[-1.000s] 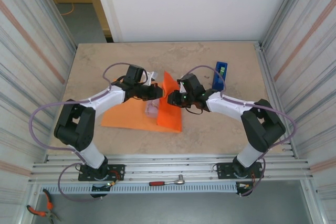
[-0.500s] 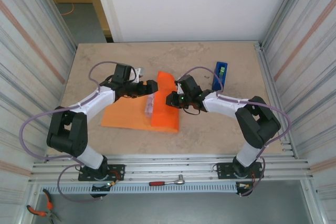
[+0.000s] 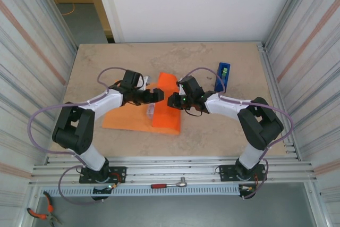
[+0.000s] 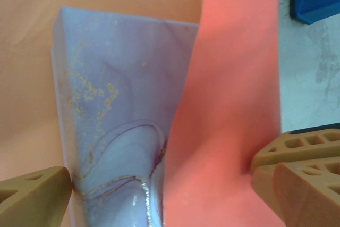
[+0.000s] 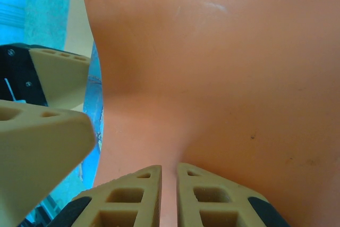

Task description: Wrap the gift box in paper

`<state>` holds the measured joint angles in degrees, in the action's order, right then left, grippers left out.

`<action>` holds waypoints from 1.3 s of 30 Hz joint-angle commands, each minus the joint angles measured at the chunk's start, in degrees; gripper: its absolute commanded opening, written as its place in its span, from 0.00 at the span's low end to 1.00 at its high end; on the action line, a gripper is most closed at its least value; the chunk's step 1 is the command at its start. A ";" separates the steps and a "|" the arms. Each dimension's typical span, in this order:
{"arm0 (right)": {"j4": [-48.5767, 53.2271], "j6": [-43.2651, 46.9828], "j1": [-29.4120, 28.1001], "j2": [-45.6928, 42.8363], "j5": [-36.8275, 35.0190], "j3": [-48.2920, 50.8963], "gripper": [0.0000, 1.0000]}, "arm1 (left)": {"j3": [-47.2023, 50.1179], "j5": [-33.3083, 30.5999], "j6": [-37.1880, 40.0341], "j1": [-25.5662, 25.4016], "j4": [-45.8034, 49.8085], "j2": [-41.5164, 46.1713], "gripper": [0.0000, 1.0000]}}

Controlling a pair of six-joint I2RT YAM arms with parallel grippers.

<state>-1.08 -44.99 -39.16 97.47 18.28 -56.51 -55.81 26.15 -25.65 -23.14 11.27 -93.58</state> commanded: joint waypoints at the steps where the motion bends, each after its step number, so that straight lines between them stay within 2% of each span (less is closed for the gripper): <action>1: 1.87 -1.04 -0.26 0.49 1.26 -0.61 0.16 | 1.82 -1.77 0.01 -0.77 -0.48 -1.45 0.91; 8: 3.67 -1.49 1.72 -9.63 -1.40 1.68 0.24 | 4.43 -2.02 -1.46 -1.05 -2.46 -2.62 0.70; 11: 4.98 -2.36 3.89 -13.08 -3.69 3.87 0.36 | 5.69 -1.95 -3.32 -1.37 -3.84 -2.15 0.67; 14: 4.58 -3.82 6.68 -15.43 -4.61 7.09 0.39 | 6.86 -2.53 -5.97 -2.51 -5.46 -1.55 0.65; 20: 3.19 -4.02 11.06 -16.57 -1.81 9.52 0.33 | 8.21 -4.11 -13.37 -6.02 -9.79 -1.74 0.56; 23: 3.68 -2.90 11.79 -15.37 -0.11 8.59 0.30 | 7.80 -5.01 -15.32 -7.33 -10.01 -2.13 0.55; 29: 4.08 -1.61 11.48 -10.76 2.32 6.38 0.28 | 7.91 -6.40 -15.67 -7.61 -9.26 -1.88 0.56; 39: 3.11 -0.53 10.49 -3.02 2.50 3.81 0.24 | 9.29 -5.71 -14.61 -6.84 -10.45 -2.26 0.57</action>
<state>1.72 -47.29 -28.25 91.53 20.29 -51.24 -48.82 21.56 -40.01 -30.22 -2.46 -94.70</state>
